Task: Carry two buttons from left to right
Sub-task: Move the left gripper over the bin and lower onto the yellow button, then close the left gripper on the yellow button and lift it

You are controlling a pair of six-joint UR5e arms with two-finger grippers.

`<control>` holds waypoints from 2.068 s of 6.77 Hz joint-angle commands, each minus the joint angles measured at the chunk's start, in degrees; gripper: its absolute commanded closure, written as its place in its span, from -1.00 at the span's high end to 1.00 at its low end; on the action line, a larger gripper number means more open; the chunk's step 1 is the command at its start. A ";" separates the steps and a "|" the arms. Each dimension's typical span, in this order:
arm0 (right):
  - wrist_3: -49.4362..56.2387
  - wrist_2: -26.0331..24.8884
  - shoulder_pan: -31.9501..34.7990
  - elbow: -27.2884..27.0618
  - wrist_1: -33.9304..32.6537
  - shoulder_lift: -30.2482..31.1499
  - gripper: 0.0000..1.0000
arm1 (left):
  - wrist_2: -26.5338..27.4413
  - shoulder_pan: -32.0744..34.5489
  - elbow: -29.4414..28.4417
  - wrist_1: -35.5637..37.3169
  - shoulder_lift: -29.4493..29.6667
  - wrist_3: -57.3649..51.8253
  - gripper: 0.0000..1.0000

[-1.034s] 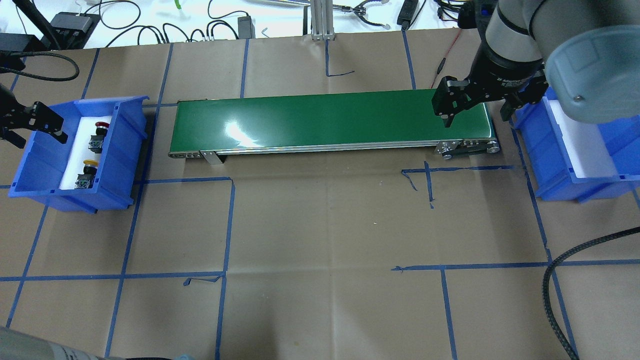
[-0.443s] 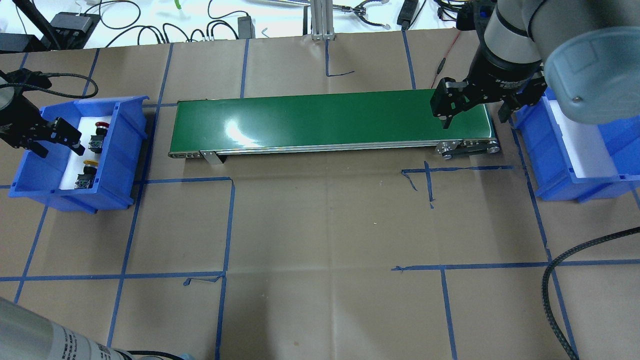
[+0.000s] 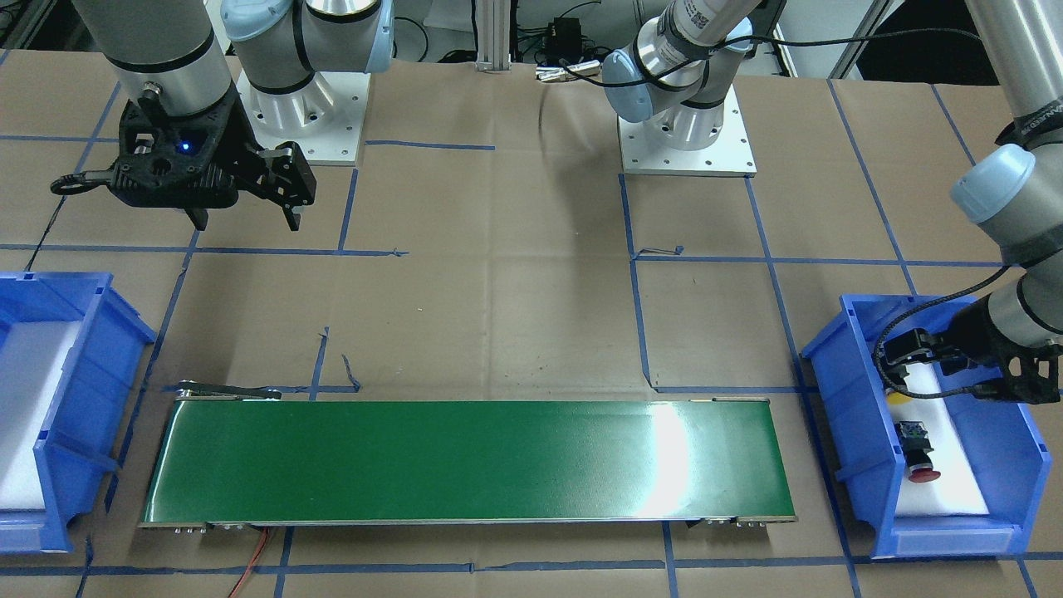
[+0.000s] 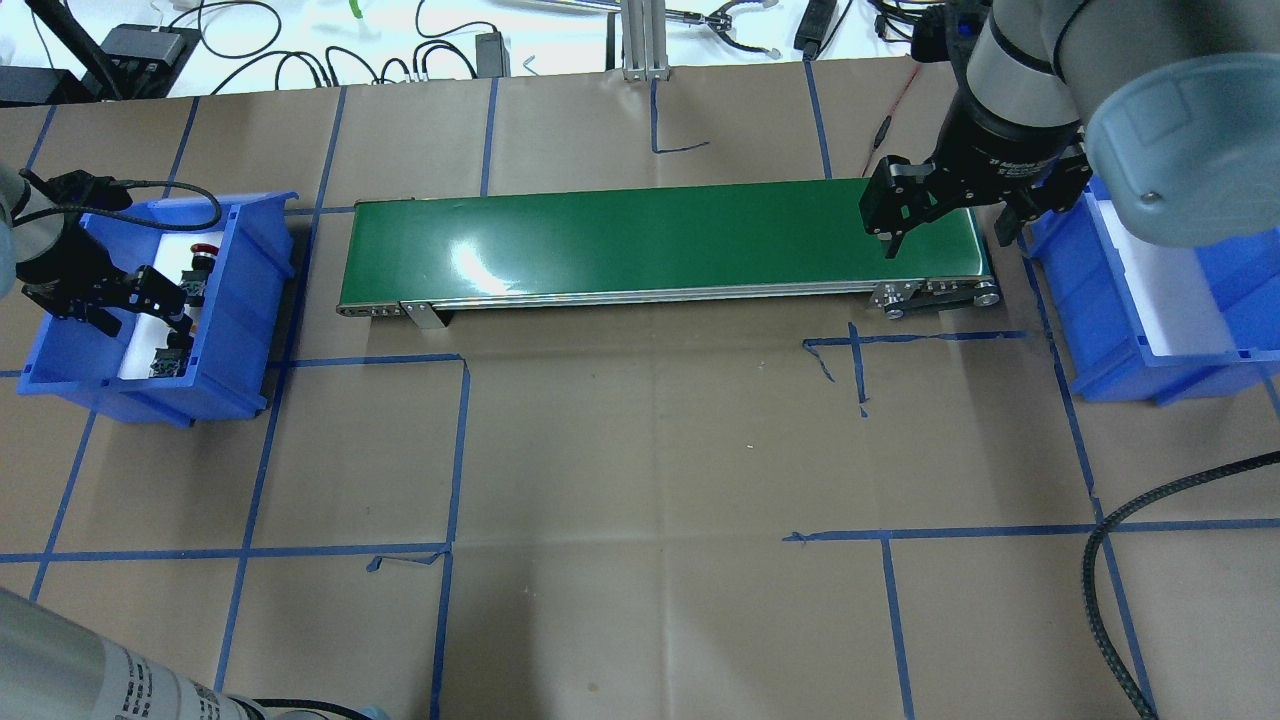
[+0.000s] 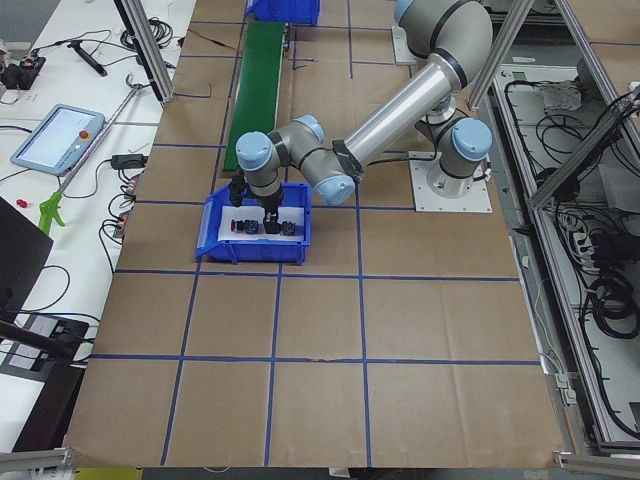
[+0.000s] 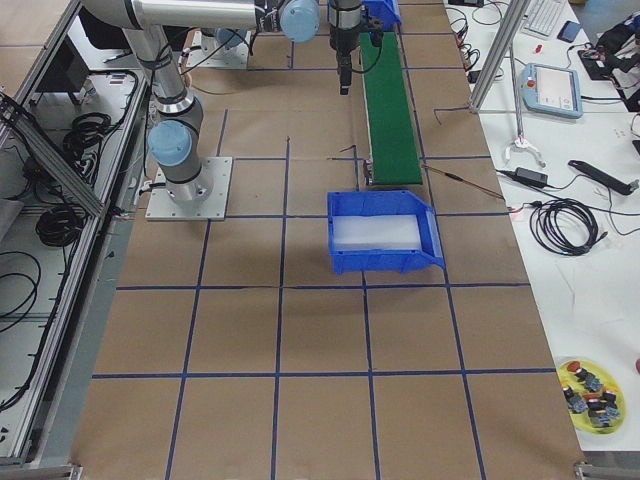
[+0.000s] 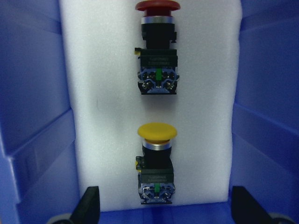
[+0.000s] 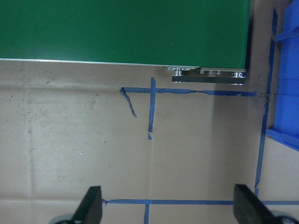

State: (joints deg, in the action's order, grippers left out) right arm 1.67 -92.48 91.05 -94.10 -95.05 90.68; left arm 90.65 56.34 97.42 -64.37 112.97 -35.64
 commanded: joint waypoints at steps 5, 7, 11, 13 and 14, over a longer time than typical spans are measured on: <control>0.00 -0.07 0.00 0.06 -0.05 -0.15 1.00 | 0.14 -0.26 3.56 7.50 2.78 -0.04 0.93; 0.00 0.02 0.00 0.06 -0.05 -0.15 1.00 | -0.21 -0.26 3.30 7.59 2.78 -0.04 -0.05; 0.00 0.02 0.00 0.06 -0.05 -0.15 1.00 | -0.57 -0.17 1.81 6.62 1.55 -0.39 -1.00; 0.00 0.02 0.00 0.06 -0.05 -0.06 1.00 | -0.39 0.00 0.41 3.92 -2.30 -0.48 -1.00; 0.00 0.02 0.00 0.06 -0.05 -0.15 1.00 | -0.39 0.00 -3.17 -1.84 -4.06 -0.48 -1.00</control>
State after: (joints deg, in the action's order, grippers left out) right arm 1.67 -92.46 91.05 -94.04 -95.10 90.56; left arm 90.23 56.29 97.36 -61.08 111.18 -36.11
